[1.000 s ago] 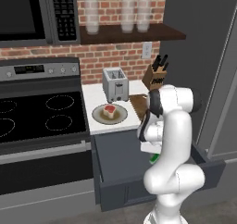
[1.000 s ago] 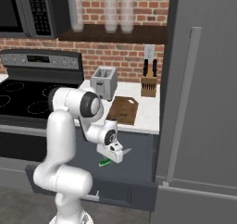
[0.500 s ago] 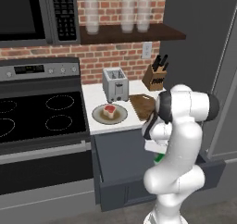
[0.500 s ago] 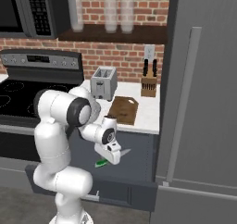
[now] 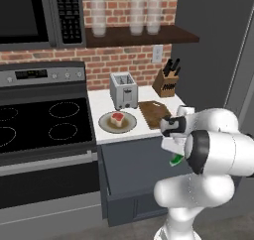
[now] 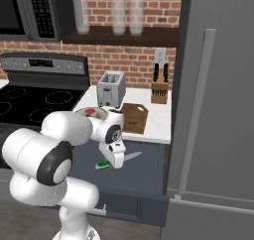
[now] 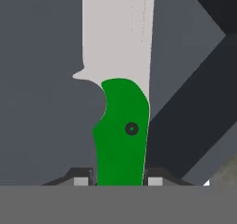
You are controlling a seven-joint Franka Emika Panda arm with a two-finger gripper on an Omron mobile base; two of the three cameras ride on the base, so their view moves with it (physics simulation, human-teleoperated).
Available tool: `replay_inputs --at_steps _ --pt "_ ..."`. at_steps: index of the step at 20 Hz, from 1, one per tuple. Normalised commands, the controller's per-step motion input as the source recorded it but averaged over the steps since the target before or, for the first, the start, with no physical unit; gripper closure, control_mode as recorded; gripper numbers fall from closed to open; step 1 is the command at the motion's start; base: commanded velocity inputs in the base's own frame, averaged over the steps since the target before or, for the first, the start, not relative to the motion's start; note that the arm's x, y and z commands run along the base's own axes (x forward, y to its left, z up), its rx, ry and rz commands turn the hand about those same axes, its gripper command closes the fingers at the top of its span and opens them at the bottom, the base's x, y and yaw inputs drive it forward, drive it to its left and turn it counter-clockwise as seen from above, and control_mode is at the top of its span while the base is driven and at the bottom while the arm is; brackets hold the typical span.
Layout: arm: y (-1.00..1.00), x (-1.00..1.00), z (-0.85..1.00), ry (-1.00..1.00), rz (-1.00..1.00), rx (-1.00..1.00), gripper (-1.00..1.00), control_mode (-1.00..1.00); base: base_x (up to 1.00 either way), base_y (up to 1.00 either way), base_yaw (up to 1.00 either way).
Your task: Pick up the knife from the drawer and place it on the cutting board. Then place the meat from the plate to the cutting board.
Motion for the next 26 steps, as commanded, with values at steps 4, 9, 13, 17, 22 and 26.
replay_inputs --at_steps 4,9,13,17,22,26 --pt "0.05 -0.06 1.0 -0.01 -0.1 -0.04 1.0 -1.0 0.0 0.0 0.0" --pt "0.0 0.2 1.0 -0.03 -0.06 -0.06 1.0 -1.0 0.0 0.0 0.0" --pt "0.0 0.82 0.8 0.0 -0.01 -0.04 1.0 -1.0 0.0 0.0 0.0" --pt "0.0 1.0 0.37 0.0 0.0 0.0 1.0 -1.0 0.0 0.0 0.0" --pt "0.0 1.0 0.14 0.0 0.01 0.0 1.0 -1.0 0.0 0.0 0.0" --pt "0.0 0.96 -0.02 0.0 0.02 0.0 1.0 -1.0 0.0 0.0 0.0"
